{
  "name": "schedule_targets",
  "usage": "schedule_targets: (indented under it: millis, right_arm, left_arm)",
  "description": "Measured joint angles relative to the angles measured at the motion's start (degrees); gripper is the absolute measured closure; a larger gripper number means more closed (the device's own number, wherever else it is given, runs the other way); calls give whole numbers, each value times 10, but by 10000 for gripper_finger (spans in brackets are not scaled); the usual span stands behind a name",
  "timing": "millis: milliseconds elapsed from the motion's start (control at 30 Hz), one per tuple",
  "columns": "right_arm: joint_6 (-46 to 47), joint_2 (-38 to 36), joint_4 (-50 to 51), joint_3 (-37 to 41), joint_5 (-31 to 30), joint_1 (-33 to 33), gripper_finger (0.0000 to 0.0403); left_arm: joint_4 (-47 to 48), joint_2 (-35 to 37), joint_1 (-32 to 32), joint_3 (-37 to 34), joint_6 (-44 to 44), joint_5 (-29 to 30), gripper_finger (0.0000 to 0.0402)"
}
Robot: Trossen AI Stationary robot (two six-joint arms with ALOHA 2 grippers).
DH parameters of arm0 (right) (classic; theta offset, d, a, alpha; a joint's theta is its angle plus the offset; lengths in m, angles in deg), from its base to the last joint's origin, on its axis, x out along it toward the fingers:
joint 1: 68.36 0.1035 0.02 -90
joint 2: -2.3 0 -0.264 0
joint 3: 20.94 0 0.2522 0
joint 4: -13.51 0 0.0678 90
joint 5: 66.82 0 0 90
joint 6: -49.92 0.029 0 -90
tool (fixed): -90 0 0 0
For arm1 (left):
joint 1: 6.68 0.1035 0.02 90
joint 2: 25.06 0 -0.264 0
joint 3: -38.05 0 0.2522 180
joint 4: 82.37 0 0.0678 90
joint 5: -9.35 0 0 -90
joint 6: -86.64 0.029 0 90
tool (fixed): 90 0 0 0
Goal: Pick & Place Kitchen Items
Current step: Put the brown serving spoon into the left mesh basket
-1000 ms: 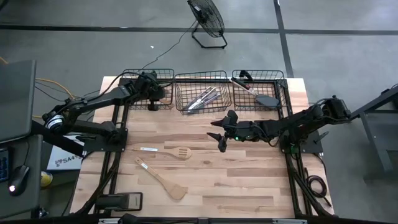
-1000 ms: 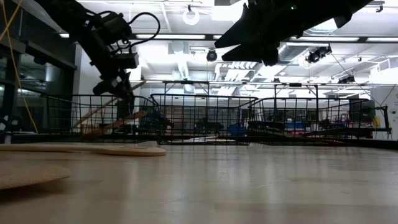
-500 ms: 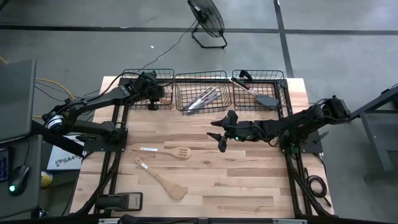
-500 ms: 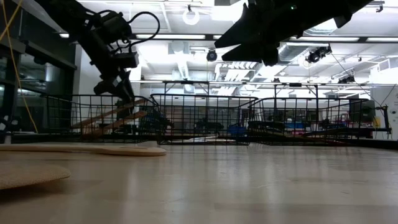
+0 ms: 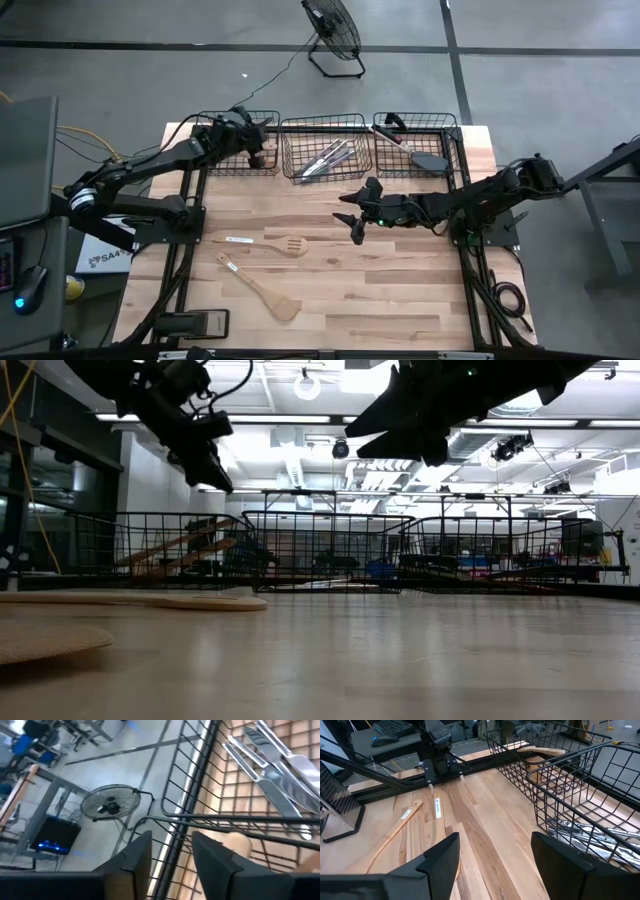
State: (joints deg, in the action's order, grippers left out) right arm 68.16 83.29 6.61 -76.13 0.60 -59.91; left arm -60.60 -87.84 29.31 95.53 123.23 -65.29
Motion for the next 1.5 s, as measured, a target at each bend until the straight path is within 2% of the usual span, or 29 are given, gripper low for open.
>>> schedule_targets:
  millis: [67, 200, 233, 333, 500, 700, 933, 1300, 1500]
  right_arm:
    - [0, 0, 2, 0, 0, 0, 164]
    - [2, 0, 4, 0, 0, 0, 164]
    - [2, 0, 4, 0, 0, 0, 164]
    - [2, 0, 6, 0, 0, 0, 164]
    - [2, 0, 7, 0, 0, 0, 164]
    - [2, 0, 8, 0, 0, 0, 164]
    - [2, 0, 8, 0, 0, 0, 164]
    - [2, 0, 8, 0, 0, 0, 164]
    - [2, 0, 9, 0, 0, 0, 164]
  left_arm:
    - [-14, -9, 0, 0, -9, 13, 289]
    - [-13, -32, 0, 0, -14, 22, 377]
    - [-10, -39, 0, 0, -20, 22, 388]
    - [-21, -65, 0, 0, -52, 46, 394]
    - [-19, -90, 17, -1, -180, 58, 400]
    - [-14, -90, 48, -1, -279, -19, 401]
    - [19, -90, 56, -1, -296, -50, 401]
    - [96, -86, 57, 2, -340, -144, 401]
    - [138, -64, 56, 16, -348, -150, 402]
